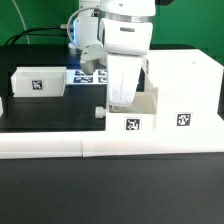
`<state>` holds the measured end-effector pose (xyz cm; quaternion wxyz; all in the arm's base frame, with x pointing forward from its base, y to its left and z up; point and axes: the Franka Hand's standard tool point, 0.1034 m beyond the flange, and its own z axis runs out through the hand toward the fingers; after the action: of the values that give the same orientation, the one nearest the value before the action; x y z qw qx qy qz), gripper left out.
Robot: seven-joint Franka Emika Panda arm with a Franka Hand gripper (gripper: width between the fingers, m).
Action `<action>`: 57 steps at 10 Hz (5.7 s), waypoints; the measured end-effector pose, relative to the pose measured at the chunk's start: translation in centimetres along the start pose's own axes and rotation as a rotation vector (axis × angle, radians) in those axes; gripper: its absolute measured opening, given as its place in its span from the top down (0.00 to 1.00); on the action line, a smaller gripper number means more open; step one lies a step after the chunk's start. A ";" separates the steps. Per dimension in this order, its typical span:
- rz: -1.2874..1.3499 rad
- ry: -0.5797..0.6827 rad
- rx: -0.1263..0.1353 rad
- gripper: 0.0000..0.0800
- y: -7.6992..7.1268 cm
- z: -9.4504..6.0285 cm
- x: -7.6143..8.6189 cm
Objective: Assemble drawer
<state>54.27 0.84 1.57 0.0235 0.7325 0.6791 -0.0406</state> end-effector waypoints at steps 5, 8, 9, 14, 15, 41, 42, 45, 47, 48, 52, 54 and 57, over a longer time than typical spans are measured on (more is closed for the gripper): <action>-0.024 0.003 -0.004 0.95 0.0 0.0 0.3; -0.034 0.004 -0.005 0.95 0.0 0.0 0.4; -0.064 0.001 -0.011 0.95 0.1 -0.1 0.5; -0.142 -0.007 -0.021 0.95 0.6 -0.3 0.5; -0.136 -0.008 -0.021 0.95 0.6 -0.3 0.5; -0.178 0.188 0.104 0.19 0.8 -1.7 -2.7; -0.167 0.173 0.108 0.19 0.8 -1.8 -1.7; -0.137 0.163 0.121 0.19 0.7 -2.2 -0.5; -0.132 0.163 0.122 0.19 0.7 -2.1 -0.6; -0.132 0.163 0.122 0.19 0.7 -2.1 -0.6; -0.152 0.165 0.125 0.19 0.7 -1.7 -2.8; -0.143 0.166 0.126 0.19 0.7 -1.5 -3.6; -0.112 0.165 0.127 0.19 1.1 -1.5 -2.3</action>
Offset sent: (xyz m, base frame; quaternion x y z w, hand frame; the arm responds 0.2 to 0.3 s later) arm -0.0004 0.0251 -0.0060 -0.0134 0.0224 -0.1408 0.9897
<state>55.22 -1.42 3.20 -0.0813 0.6944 0.7146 -0.0244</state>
